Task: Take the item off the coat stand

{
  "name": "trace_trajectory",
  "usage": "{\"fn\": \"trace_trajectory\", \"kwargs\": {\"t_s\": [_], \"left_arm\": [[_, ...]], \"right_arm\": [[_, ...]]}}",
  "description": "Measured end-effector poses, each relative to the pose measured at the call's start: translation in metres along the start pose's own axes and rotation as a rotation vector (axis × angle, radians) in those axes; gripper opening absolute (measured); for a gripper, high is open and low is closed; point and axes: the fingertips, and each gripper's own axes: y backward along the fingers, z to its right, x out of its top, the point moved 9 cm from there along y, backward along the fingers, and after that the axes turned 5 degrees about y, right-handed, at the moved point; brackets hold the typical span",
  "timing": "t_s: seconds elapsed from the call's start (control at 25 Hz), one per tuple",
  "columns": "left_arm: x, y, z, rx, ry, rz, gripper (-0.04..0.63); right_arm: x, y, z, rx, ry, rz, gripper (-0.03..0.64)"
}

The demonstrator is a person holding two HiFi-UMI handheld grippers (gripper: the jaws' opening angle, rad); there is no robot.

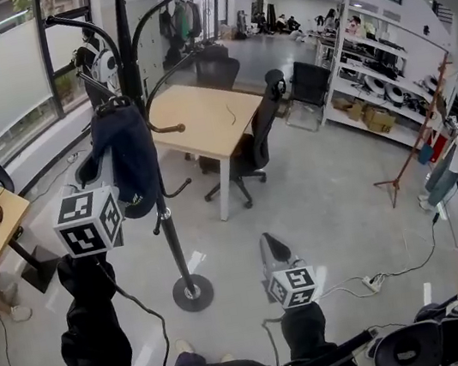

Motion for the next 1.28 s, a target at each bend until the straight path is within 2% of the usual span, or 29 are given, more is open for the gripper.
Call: {"fn": "trace_trajectory", "kwargs": {"t_s": [0.92,1.28], "left_arm": [[0.013,0.025,-0.005,0.002,0.022,0.011,0.038],[0.026,0.034,-0.008,0.007,0.006,0.007,0.038]], "right_arm": [[0.004,0.022,-0.01,-0.009,0.002,0.013,0.002],[0.009,0.024,-0.017,-0.005,0.002,0.009,0.002]]}}
